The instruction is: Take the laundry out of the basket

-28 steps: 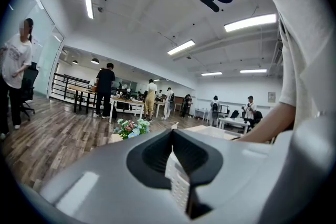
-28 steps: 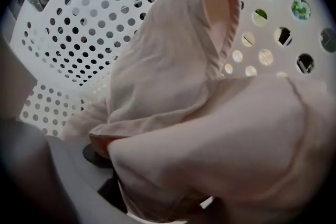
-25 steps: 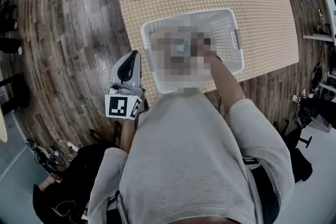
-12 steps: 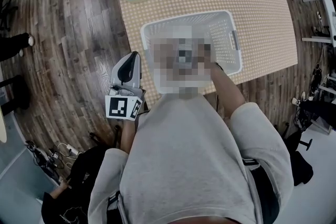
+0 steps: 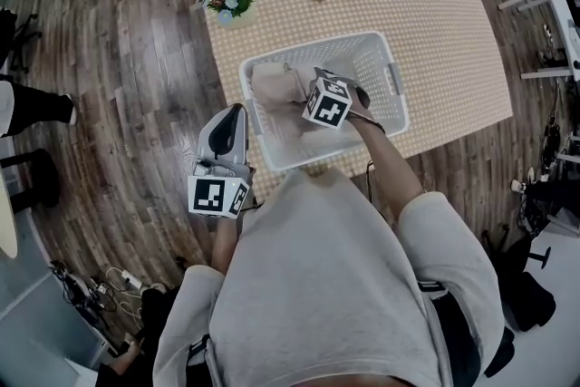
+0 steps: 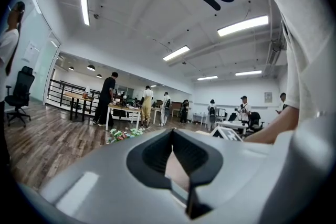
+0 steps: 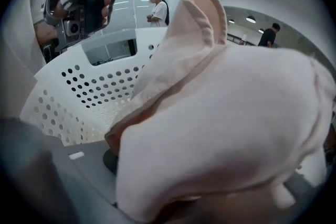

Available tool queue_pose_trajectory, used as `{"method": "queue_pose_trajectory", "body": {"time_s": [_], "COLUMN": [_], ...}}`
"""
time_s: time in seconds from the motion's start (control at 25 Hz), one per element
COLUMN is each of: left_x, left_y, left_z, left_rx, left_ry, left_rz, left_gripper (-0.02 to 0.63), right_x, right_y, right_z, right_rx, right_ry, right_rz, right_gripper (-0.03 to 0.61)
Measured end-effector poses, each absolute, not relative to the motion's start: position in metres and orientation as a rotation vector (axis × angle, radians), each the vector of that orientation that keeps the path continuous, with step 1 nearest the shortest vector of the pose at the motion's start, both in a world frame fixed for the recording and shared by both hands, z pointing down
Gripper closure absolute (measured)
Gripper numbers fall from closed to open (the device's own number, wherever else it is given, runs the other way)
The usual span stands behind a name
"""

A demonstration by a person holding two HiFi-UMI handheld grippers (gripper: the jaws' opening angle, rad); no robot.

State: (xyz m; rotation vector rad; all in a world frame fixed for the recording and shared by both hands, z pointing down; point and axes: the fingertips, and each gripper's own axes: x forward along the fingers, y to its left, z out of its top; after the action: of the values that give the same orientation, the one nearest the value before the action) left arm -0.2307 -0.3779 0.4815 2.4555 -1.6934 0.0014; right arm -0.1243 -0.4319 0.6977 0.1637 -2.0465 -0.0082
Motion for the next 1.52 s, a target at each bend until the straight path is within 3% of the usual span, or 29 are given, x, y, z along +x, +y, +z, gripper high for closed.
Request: {"method": "queue_pose_trajectory", "body": {"time_s": [0.52, 1.16, 1.52], "left_x": [-0.204, -0.176, -0.150], "left_y": [-0.379, -0.374, -0.355], "left_z": [0.443, 0.431, 0.429], "left_rx": [2.586, 2.602, 2.609], "left_ry": [-1.707, -1.751, -1.769], "left_rz": [-0.025, 0.024, 0.075], "left_gripper": [0.606, 0.606, 0.606], "right_x": [-0.109, -0.046, -0.021], "right_y": [-0.460, -0.459, -0.429], "right_z": [0.615, 0.482, 0.462], "right_rx": [0.377, 0.962, 0.988], "right_ry": [-2.147, -2.925, -2.962], "right_rz": [-0.188, 0.691, 0.514], "right_gripper": [0.348, 0.348, 0.348]}}
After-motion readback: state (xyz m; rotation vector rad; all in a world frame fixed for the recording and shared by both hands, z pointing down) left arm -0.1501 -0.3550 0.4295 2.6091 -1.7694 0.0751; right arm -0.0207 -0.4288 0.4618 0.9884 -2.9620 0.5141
